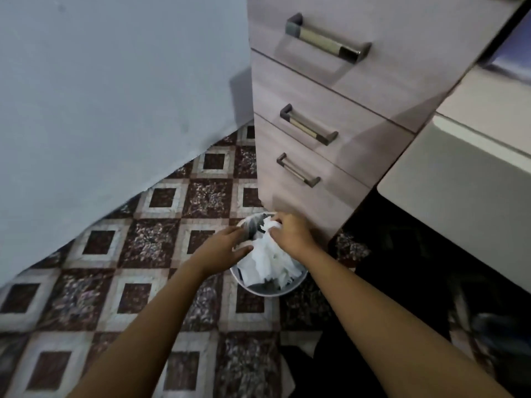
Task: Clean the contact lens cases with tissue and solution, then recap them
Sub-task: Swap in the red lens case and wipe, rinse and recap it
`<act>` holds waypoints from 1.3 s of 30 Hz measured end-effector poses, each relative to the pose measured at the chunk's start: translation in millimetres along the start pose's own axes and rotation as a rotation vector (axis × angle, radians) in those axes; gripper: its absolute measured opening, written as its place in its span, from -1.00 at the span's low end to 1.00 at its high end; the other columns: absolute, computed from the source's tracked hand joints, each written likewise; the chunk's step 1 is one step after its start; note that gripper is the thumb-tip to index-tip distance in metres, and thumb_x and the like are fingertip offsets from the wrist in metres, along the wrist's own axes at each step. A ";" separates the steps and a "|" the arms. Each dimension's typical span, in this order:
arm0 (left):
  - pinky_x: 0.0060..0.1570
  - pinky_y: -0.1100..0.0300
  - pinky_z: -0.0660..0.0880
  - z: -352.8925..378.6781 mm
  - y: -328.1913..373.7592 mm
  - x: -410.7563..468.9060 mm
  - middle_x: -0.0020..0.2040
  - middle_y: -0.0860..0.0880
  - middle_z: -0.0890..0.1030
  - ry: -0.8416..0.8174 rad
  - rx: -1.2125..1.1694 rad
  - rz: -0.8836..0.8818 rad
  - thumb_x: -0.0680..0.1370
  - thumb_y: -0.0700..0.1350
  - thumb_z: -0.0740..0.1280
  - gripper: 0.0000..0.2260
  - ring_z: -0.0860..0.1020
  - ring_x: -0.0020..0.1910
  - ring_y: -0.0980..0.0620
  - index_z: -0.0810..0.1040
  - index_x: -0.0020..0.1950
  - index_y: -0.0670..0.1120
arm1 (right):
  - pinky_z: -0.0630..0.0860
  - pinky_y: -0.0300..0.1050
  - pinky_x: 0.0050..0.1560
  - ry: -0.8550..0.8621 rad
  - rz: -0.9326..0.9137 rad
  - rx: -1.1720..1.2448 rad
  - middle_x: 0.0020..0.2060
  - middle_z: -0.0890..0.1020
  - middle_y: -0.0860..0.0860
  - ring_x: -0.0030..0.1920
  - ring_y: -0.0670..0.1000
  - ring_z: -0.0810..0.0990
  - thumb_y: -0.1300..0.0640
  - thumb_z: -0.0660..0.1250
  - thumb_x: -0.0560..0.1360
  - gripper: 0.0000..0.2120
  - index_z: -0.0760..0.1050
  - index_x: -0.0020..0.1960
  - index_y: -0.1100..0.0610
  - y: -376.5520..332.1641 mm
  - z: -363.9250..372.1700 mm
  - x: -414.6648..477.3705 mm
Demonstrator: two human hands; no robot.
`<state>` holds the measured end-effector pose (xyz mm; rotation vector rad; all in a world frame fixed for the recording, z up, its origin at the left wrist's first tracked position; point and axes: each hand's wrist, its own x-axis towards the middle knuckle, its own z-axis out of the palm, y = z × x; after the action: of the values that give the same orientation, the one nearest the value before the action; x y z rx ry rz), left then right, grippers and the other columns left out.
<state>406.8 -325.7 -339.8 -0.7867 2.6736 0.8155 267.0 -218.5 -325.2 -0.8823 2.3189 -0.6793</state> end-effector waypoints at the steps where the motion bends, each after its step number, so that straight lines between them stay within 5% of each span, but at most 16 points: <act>1: 0.33 0.15 0.26 5.8 -2.1 1.6 0.46 -0.07 0.30 -0.016 -0.016 -0.009 0.58 0.10 0.20 -0.51 0.32 0.39 -0.04 0.28 0.46 -0.07 | 0.45 -0.06 0.14 -0.011 0.034 0.006 0.15 0.56 0.16 0.15 0.16 0.51 0.19 0.26 0.48 -0.70 0.49 0.20 0.18 2.4 4.7 3.5; 11: 0.38 0.12 0.20 42.7 -12.7 4.7 0.50 -0.07 0.20 -0.114 -0.045 -0.090 0.58 0.11 0.19 -0.46 0.23 0.45 -0.04 0.21 0.50 -0.10 | 0.25 -0.09 0.34 -0.380 0.157 -0.070 0.44 0.27 0.14 0.40 0.14 0.27 0.05 0.15 0.59 -0.47 0.08 0.50 0.15 39.3 32.4 6.9; 19: 0.36 0.09 0.25 18.6 -5.9 12.9 0.47 -0.08 0.26 -0.039 -0.026 -0.050 0.58 0.09 0.20 -0.50 0.30 0.40 -0.05 0.26 0.47 -0.09 | 0.07 -0.04 0.47 -0.340 -0.067 -0.224 0.50 0.13 0.08 0.50 0.06 0.07 0.04 0.16 0.57 -0.44 0.07 0.50 0.17 22.4 6.8 11.9; 27: 0.37 0.05 0.29 -38.3 18.6 12.1 0.47 -0.10 0.27 0.090 0.009 -0.004 0.57 0.10 0.21 -0.47 0.35 0.38 -0.06 0.25 0.47 -0.10 | 0.09 -0.06 0.46 -0.239 -0.267 -0.288 0.49 0.15 0.08 0.48 0.05 0.08 0.04 0.15 0.58 -0.45 0.08 0.50 0.16 -27.6 -49.2 2.2; 39: 0.33 0.17 0.24 -155.6 99.3 -19.1 0.43 -0.13 0.35 0.418 0.129 0.177 0.57 0.06 0.25 -0.50 0.37 0.35 -0.07 0.30 0.45 -0.12 | 0.06 -0.06 0.44 0.089 -0.511 -0.354 0.49 0.14 0.11 0.49 0.06 0.06 0.05 0.14 0.58 -0.44 0.06 0.50 0.19 -101.5 -171.0 -46.3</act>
<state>356.8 -337.3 -161.5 -0.7682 3.1656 0.5556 227.7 -208.6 -125.1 -1.6718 2.3442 -0.5162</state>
